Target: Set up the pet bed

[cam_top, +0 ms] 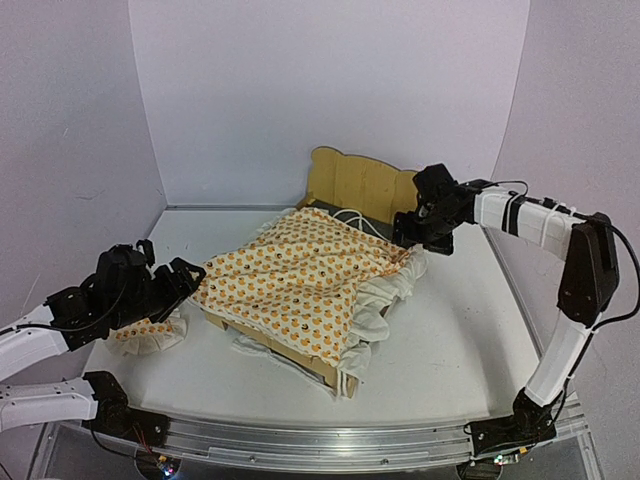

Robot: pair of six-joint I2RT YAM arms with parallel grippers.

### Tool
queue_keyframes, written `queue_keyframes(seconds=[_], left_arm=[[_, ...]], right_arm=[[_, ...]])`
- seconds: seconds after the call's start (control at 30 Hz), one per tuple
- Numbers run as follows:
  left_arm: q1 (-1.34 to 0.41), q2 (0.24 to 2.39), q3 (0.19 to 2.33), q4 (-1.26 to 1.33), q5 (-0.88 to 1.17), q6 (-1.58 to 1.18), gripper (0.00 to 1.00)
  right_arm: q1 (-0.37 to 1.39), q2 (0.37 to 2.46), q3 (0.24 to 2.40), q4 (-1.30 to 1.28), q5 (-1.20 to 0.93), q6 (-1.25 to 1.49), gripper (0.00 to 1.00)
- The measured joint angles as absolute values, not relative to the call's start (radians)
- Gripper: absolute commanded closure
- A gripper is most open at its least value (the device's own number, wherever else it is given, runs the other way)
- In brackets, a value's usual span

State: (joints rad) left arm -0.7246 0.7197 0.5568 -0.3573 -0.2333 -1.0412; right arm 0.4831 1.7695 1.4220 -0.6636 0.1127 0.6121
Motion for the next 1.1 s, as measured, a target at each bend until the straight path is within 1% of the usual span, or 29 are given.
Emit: queue_keyframes(seconds=[0.07,0.17,0.33,0.4,0.47,0.5,0.57,0.6,0.63,0.73,0.8,0.9,0.97,1.1], left_arm=[[-0.724,0.717,0.557,-0.364,-0.24,-1.04,0.12],[-0.725,0.738,0.557,-0.368,-0.234,-1.035,0.11],[-0.724,0.763,0.557,-0.368,-0.171,-1.025,0.11],[-0.725,0.764,0.555,-0.363,-0.134,-1.024,0.11],[-0.725,0.758,0.544,-0.347,-0.094,-1.03,0.11],[-0.725,0.752,0.532,-0.336,-0.078,-1.036,0.12],[-0.725,0.739,0.501,-0.312,-0.039,-1.053,0.15],[-0.726,0.74,0.487,-0.3,-0.017,-1.06,0.17],[-0.726,0.751,0.477,-0.289,0.003,-1.069,0.17],[-0.735,0.829,0.478,-0.247,0.044,-1.074,0.18],[-0.745,0.907,0.493,-0.226,0.061,-1.071,0.17],[-0.752,1.0,0.54,-0.215,0.068,-1.057,0.14],[-0.753,1.086,0.58,-0.183,0.063,-1.043,0.11],[-0.737,1.192,0.651,-0.17,0.015,-0.991,0.1]], right_arm=[[0.463,1.768,1.503,-0.68,0.112,0.41,0.02],[0.402,1.797,1.642,-0.707,0.08,0.186,0.04],[0.259,1.966,1.917,-0.707,-0.042,-0.009,0.04],[0.214,2.043,2.002,-0.717,-0.121,-0.052,0.05],[0.18,2.133,2.1,-0.738,-0.214,-0.087,0.1],[0.17,2.177,2.143,-0.745,-0.26,-0.101,0.14],[0.162,2.241,2.198,-0.756,-0.336,-0.12,0.31],[0.163,2.266,2.217,-0.764,-0.368,-0.126,0.38],[0.163,2.278,2.235,-0.762,-0.398,-0.13,0.41],[0.17,2.289,2.252,-0.77,-0.447,-0.129,0.6],[0.173,2.27,2.217,-0.76,-0.455,-0.135,0.77],[0.173,2.176,2.05,-0.699,-0.503,-0.255,0.99],[0.188,2.07,1.891,-0.661,-0.488,-0.355,1.0],[0.241,1.853,1.607,-0.574,-0.254,-0.185,1.0]])
